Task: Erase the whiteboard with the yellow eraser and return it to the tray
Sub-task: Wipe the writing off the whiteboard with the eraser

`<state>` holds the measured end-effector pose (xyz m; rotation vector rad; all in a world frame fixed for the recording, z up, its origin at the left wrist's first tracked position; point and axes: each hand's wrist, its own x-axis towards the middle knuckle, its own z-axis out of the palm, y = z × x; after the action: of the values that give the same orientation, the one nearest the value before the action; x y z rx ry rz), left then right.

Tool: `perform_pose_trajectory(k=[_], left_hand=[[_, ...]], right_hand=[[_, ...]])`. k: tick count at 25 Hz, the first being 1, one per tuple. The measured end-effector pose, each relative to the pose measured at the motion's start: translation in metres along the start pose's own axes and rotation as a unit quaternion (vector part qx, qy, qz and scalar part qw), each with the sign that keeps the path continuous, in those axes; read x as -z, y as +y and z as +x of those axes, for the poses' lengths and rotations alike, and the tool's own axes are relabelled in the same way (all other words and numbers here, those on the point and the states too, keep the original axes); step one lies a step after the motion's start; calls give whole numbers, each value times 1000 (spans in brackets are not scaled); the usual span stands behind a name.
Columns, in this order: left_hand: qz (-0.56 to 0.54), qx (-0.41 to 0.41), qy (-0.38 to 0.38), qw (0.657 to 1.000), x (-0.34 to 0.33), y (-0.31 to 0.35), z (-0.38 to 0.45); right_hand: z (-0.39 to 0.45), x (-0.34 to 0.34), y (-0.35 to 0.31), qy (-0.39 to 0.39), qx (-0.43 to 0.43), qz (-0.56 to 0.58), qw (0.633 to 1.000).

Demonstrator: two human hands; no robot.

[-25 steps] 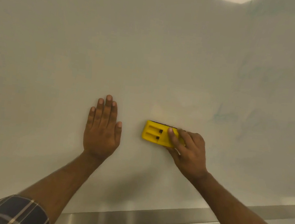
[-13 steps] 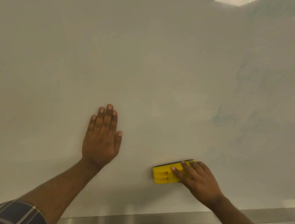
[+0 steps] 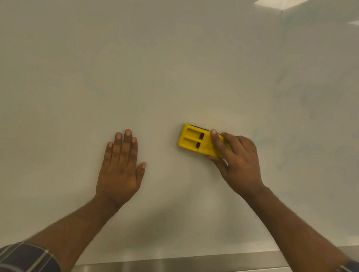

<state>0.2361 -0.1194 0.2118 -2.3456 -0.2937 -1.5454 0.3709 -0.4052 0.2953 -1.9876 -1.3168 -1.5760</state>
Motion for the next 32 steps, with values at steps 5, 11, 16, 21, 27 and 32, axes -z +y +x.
perform_pose_trajectory(k=[5,11,16,21,27,32], left_hand=[[-37,9,-14,999,21,4,-4],[-75,-16,7,997,46,23,39],[-99,-37,28,994,70,48,139],[-73,-53,40,995,89,66,231],[-42,-65,34,996,94,86,300],[-50,-59,58,995,91,112,345]], right_hand=[[10,31,3,-6,-54,1,999],[24,66,15,18,-135,42,990],[40,90,44,34,-168,13,985],[66,112,81,71,-200,-12,977],[73,125,126,15,-111,-82,990],[97,130,172,6,-59,-119,991]])
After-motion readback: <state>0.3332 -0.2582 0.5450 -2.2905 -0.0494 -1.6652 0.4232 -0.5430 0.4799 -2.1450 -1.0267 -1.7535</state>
